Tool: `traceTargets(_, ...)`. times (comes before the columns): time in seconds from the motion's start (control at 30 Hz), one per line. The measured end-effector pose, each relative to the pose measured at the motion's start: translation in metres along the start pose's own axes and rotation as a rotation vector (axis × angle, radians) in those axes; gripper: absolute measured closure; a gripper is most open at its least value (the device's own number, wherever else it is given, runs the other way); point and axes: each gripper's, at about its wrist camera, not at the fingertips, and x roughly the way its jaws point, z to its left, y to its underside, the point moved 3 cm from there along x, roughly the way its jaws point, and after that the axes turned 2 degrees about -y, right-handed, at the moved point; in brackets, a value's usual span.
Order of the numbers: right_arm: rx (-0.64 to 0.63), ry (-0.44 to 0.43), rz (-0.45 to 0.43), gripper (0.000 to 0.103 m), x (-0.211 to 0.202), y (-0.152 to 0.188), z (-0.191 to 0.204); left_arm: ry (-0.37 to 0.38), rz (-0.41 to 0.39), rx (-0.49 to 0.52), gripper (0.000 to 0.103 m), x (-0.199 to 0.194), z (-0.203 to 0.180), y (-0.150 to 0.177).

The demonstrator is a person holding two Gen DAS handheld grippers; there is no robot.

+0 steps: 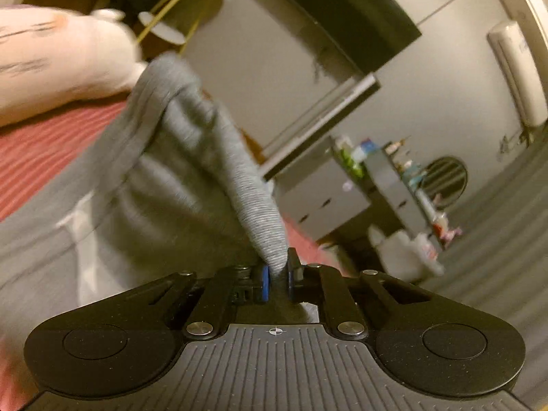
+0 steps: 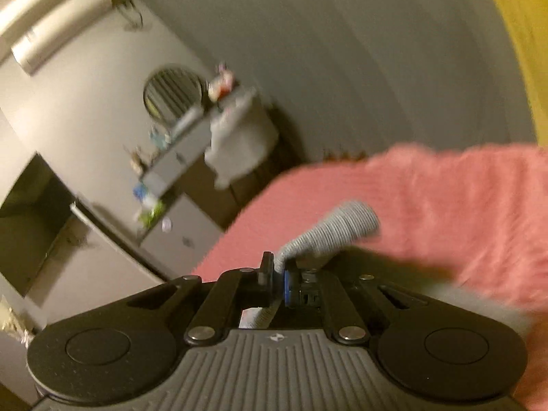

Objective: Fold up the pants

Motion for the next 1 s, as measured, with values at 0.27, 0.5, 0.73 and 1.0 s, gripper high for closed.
traceTargets(0.27,0.049,0.233,0.2,0.092,0.001,0.051,-0.102,-0.284,0.21,-0.108,0.08,-0.003,0.091,0.092)
traceTargets(0.5,0.16,0.126,0.196,0.057,0.005,0.065,-0.111,-0.301,0.117,-0.165,0.041,0.006,0.078,0.077)
traceTargets(0.73,0.047,0.109,0.182,0.098,0.0,0.046,-0.083,-0.256,0.031,-0.101,0.091,-0.006,0.06,0.068)
traceTargets(1.0,-0.092,0.246,0.173,0.091,-0.01,0.05,-0.109,-0.458,0.137,-0.066,0.072,-0.009,0.077,0.089)
